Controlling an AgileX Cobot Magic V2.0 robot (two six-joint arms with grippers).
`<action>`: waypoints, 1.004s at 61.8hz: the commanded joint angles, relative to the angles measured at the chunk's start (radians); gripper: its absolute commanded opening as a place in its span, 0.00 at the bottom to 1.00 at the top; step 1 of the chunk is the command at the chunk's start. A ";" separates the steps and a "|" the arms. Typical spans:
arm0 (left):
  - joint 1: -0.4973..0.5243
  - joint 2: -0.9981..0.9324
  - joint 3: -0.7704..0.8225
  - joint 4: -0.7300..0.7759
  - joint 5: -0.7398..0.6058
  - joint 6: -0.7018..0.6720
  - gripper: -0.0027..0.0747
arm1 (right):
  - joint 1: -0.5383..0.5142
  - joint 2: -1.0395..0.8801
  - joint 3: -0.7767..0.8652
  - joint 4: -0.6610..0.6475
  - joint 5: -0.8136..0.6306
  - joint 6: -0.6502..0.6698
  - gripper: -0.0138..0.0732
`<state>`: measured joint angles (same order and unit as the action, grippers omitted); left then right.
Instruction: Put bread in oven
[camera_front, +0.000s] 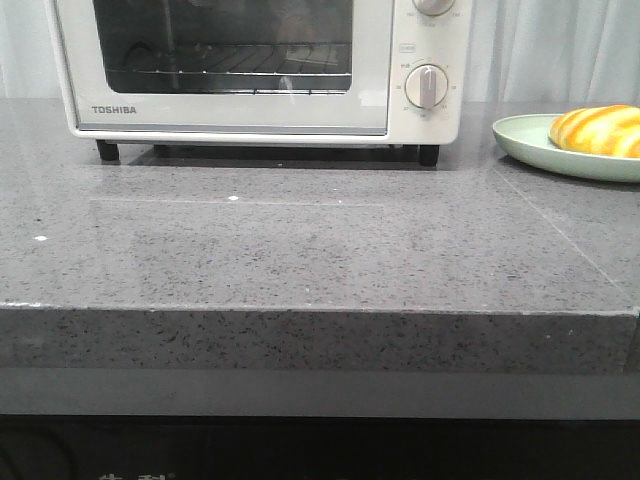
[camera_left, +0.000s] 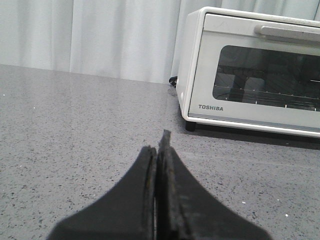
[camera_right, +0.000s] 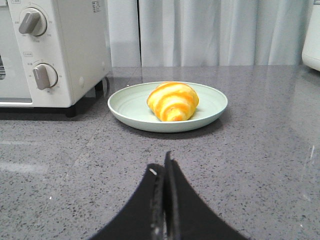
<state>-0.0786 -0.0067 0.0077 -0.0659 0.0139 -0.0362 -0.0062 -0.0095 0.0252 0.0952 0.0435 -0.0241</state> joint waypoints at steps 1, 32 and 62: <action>0.003 -0.019 0.024 -0.009 -0.084 0.000 0.01 | -0.002 -0.021 0.004 -0.006 -0.087 -0.002 0.08; 0.003 -0.019 0.024 -0.009 -0.084 0.000 0.01 | -0.002 -0.021 0.004 -0.006 -0.087 -0.002 0.08; 0.003 -0.015 -0.228 -0.009 -0.023 0.000 0.01 | -0.002 -0.009 -0.214 0.024 -0.020 -0.001 0.08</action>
<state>-0.0786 -0.0067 -0.0981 -0.0659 0.0271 -0.0362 -0.0062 -0.0095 -0.0933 0.1239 0.0823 -0.0241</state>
